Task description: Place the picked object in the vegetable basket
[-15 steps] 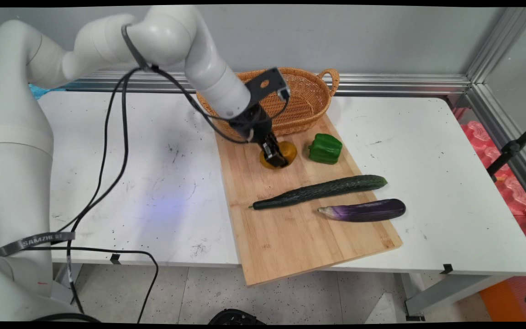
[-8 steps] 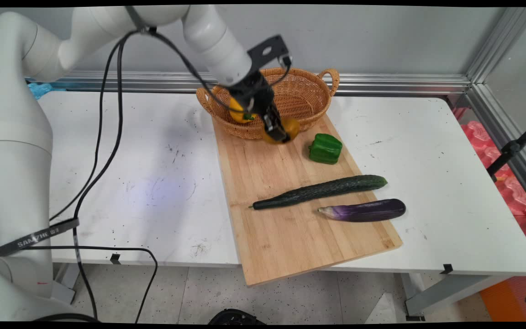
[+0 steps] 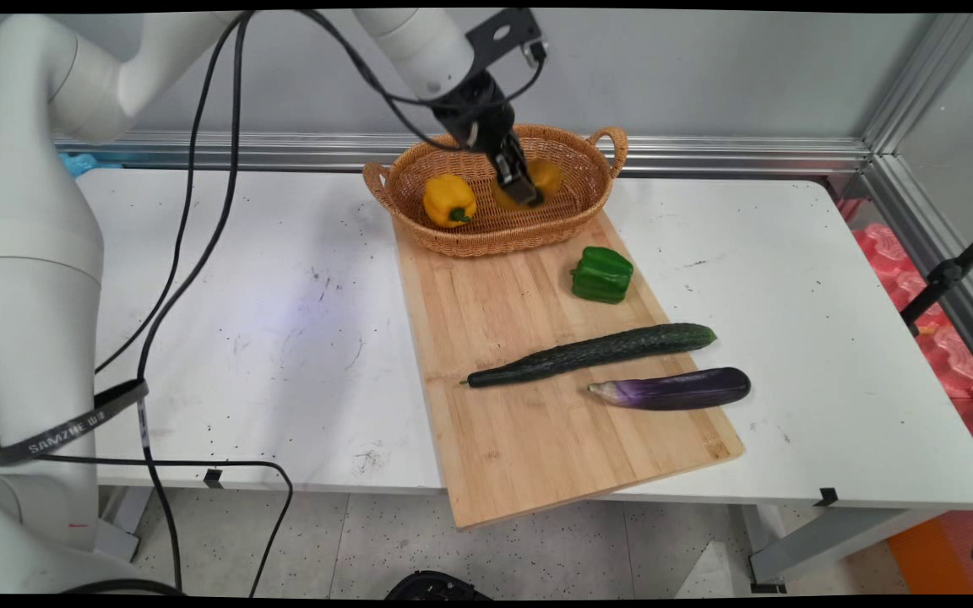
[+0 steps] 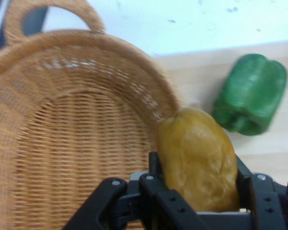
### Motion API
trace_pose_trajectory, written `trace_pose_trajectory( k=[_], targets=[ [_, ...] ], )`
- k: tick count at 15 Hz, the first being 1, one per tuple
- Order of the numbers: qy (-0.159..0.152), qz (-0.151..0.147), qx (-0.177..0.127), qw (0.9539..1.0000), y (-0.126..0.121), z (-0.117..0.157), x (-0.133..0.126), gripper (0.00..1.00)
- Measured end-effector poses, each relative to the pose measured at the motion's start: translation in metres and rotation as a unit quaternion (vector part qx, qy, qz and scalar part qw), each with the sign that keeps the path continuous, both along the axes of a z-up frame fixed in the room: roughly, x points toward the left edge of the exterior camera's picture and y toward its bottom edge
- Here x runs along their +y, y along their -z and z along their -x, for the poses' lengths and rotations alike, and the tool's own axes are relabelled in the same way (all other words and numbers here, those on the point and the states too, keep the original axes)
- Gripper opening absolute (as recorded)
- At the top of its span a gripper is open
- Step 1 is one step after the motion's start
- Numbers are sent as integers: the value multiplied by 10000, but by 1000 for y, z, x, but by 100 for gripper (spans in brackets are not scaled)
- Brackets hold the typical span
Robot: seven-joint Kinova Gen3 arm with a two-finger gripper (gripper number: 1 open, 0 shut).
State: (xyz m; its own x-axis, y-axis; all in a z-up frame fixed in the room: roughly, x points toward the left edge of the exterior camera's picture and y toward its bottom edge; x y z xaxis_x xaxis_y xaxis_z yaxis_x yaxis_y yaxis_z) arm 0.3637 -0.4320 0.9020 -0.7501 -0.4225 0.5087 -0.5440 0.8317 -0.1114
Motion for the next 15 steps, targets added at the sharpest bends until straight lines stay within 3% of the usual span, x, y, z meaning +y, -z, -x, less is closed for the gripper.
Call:
trace_pose_trajectory(
  k=[6, 15],
  targets=[
    [9, 252, -89, 9996, -2, -15, -33, 0],
    [-59, 521, -121, 9986, 18, -38, -73, 0]
  ],
)
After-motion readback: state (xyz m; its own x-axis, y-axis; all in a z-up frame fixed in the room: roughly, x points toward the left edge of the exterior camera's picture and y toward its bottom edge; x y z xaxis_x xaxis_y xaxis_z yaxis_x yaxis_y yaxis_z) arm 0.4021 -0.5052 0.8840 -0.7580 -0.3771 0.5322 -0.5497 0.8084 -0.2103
